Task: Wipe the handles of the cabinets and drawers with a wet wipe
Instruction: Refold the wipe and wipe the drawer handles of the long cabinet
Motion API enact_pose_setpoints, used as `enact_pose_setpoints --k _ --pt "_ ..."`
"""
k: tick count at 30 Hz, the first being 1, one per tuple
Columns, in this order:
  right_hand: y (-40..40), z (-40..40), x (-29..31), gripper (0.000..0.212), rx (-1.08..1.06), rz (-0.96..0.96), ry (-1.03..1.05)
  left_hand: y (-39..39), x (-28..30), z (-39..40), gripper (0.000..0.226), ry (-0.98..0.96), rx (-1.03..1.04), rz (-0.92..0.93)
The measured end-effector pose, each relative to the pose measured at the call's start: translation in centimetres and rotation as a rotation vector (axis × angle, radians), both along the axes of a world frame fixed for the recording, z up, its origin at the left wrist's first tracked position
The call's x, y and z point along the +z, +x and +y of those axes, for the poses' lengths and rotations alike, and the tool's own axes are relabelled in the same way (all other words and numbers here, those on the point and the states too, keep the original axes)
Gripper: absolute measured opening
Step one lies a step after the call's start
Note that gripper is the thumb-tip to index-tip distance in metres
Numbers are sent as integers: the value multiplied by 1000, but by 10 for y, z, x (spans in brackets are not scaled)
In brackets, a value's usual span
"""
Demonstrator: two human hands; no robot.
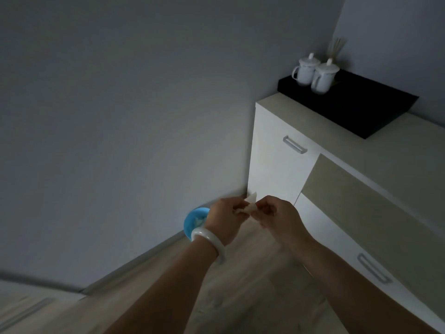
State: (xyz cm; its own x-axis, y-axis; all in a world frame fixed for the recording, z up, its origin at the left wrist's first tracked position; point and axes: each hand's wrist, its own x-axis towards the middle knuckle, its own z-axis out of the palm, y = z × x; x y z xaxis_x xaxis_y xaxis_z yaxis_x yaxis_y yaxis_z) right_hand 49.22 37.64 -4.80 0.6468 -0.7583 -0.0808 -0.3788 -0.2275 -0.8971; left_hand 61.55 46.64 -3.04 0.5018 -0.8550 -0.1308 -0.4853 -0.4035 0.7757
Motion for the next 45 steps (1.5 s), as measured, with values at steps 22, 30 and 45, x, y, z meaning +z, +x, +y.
enact_pose_setpoints --k 22,30,45 --pt "231 184 16 10 391 59 260 189 -4 243 22 -345 652 563" --pt "361 322 0 11 588 41 224 275 -18 402 35 -374 947 575" --pt "576 574 -13 22 1322 179 420 384 -30 635 28 -623 1637 524"
